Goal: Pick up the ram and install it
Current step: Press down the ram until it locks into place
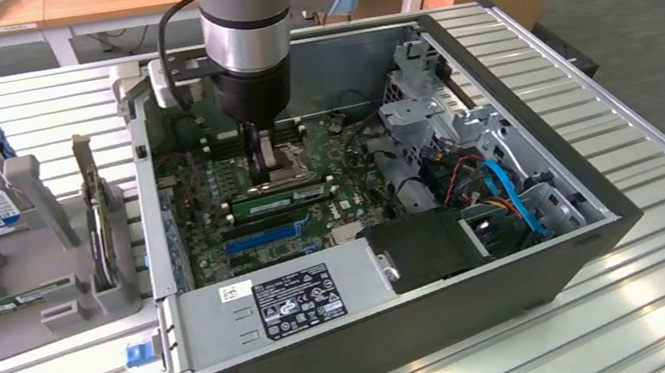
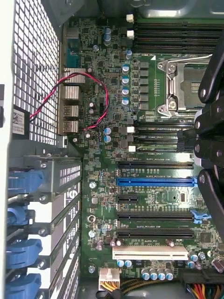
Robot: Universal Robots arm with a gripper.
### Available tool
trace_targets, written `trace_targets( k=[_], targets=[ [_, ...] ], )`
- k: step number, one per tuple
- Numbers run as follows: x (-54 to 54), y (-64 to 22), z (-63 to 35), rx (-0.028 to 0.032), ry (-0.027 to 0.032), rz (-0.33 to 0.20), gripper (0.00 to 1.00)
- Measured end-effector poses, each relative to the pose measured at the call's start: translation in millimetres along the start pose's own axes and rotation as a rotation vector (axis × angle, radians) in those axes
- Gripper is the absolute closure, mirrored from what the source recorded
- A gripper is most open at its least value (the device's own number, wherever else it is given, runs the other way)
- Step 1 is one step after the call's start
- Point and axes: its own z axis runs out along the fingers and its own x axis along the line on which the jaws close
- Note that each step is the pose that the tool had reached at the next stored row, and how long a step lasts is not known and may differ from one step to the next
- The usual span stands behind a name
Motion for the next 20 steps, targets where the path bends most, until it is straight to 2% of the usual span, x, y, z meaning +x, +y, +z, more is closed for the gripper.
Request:
trace_targets(
  k=[20],
  targets=[
    [0.7, -0.2, 15.5, 0.0, -0.0001, 0.0, 0.9]
  ],
)
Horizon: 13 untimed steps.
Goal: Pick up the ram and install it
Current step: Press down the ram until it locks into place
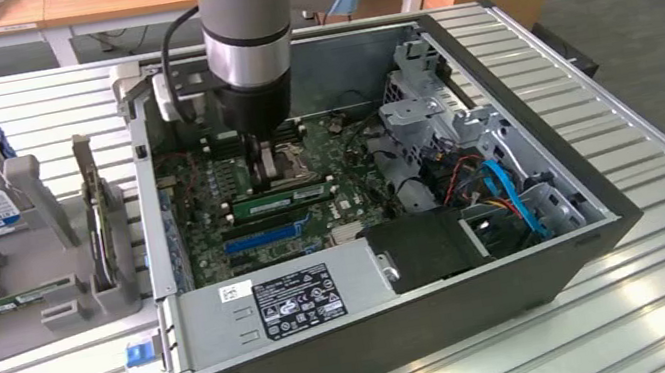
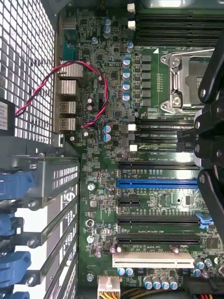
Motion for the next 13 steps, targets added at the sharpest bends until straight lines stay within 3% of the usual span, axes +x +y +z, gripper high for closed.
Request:
trace_targets(
  k=[13],
  targets=[
    [2.1, 0.0, 0.5, 0.0, 0.0, 0.0, 0.9]
  ],
)
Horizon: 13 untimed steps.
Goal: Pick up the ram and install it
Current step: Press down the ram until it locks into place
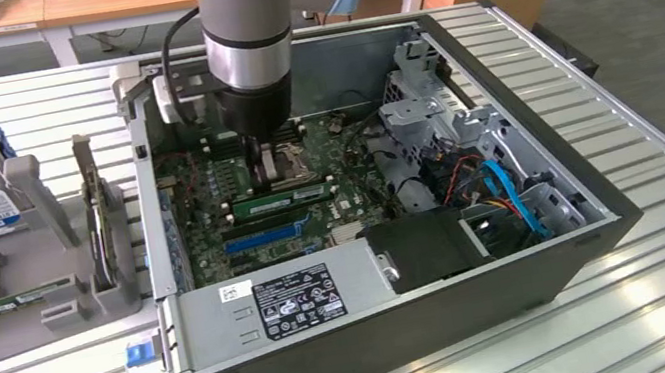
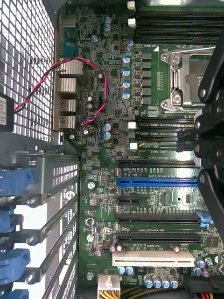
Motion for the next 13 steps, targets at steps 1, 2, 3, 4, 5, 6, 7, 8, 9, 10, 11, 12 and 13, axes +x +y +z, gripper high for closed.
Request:
trace_targets(
  k=[1, 2, 3, 4, 5, 6, 7, 8, 9, 10, 11, 12, 13],
  targets=[
    [0.1, 0.0, 0.0, 0.0, -0.0001, 0.0, 0.9],
    [0.1, 0.0, 0.0, 0.0, -0.0001, 0.0, 0.9],
    [0.2, 0.0, 0.0, 0.0, -0.0001, 0.0, 0.9],
    [0.2, 0.0, 0.0, 0.0001, -0.0001, 0.0, 0.9],
    [0.2, 0.0, 0.0, 0.0, 0.0, 0.0, 0.9],
    [0.2, 0.0, 0.0, 0.0, 0.0, 0.0, 0.9],
    [0.3, 0.0, 0.4, 0.0001, -0.0001, 0.0, 0.9],
    [0.3, 0.0, 1.0, 0.0001, -0.0001, 0.0, 0.9],
    [0.3, 0.0, 1.7, 0.0, 0.0, 0.0, 0.9],
    [0.3, 0.0, 2.7, 0.0, 0.0, 0.0, 0.9],
    [0.4, -0.1, 3.9, 0.0, 0.0, 0.0, 0.9],
    [0.5, -0.1, 5.1, 0.0, -0.0001, 0.0, 0.9],
    [0.5, -0.1, 6.2, 0.0, -0.0001, 0.0, 0.9]
  ],
)
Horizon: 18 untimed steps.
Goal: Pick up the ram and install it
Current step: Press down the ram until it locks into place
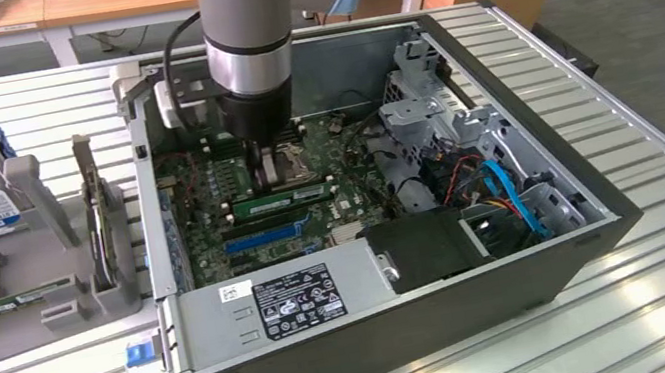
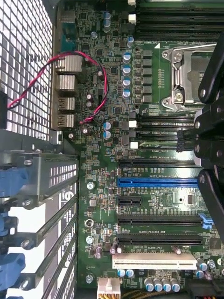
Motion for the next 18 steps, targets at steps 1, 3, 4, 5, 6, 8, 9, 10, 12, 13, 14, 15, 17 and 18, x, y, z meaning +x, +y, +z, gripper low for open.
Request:
trace_targets(
  k=[1, 3, 4, 5, 6, 8, 9, 10, 12, 13, 14, 15, 17, 18],
  targets=[
    [0.0, 0.0, 1.1, 0.0, 0.0, 0.0, 0.9],
    [0.1, -0.1, 2.9, 0.0, 0.0, 0.0, 0.9],
    [0.2, 0.0, 3.5, 0.0, 0.0001, 0.0, 0.9],
    [0.2, 0.0, 3.5, -0.0001, 0.0002, 0.0, 0.9],
    [0.2, 0.0, 3.6, -0.0001, 0.0002, 0.0, 0.9],
    [0.2, 0.0, 3.6, -0.0001, 0.0001, 0.0, 0.9],
    [0.2, 0.0, 3.7, 0.0, 0.0001, 0.0, 0.9],
    [0.1, -0.1, 4.3, 0.0002, -0.0002, 0.0, 0.9],
    [0.2, -0.1, 5.2, 0.0, 0.0001, 0.0, 0.9],
    [0.3, -0.1, 5.7, 0.0, 0.0001, 0.0, 0.9],
    [0.3, -0.1, 5.9, -0.0001, 0.0002, 0.0, 0.9],
    [0.3, 0.0, 5.9, -0.0002, 0.0003, 0.0, 0.9],
    [0.3, -0.1, 6.0, -0.0001, 0.0002, 0.0, 0.9],
    [0.3, -0.1, 6.0, 0.0, 0.0001, 0.0, 0.9]
  ],
)
